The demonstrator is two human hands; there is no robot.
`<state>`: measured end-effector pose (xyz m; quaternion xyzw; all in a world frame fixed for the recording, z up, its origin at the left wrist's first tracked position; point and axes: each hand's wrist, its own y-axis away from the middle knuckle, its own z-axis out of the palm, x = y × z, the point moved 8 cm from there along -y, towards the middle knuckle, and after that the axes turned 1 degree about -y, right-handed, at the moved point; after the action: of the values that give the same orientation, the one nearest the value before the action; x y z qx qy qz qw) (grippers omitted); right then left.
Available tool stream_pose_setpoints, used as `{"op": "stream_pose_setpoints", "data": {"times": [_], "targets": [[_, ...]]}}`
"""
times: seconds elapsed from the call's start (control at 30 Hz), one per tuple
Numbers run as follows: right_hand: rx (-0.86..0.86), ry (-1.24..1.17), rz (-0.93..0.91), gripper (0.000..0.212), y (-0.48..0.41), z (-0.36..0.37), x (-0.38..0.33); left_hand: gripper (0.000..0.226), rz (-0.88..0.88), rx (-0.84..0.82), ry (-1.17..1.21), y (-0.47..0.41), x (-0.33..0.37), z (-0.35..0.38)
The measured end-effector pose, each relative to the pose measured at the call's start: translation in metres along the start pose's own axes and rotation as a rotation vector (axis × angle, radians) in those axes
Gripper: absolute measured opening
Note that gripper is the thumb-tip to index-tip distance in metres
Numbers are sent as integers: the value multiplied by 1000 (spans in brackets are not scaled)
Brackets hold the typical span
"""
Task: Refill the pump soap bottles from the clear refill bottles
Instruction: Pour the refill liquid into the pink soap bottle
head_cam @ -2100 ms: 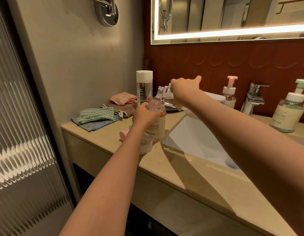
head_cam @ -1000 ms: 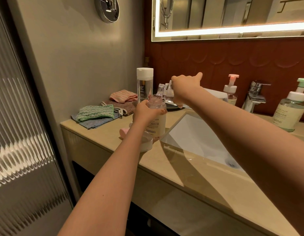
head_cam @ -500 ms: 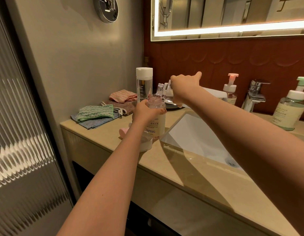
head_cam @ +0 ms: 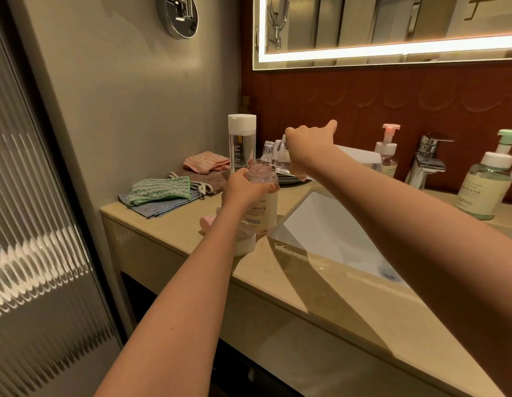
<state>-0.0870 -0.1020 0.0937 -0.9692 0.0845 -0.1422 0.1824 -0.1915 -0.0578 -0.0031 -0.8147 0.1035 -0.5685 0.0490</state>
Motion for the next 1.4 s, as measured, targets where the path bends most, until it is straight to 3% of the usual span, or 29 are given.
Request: {"op": "stream_pose_setpoints", "data": {"times": [1.4], "targets": [[-2, 13, -8, 43, 4, -2, -2, 58, 1, 5, -15, 2, 1, -1]]}}
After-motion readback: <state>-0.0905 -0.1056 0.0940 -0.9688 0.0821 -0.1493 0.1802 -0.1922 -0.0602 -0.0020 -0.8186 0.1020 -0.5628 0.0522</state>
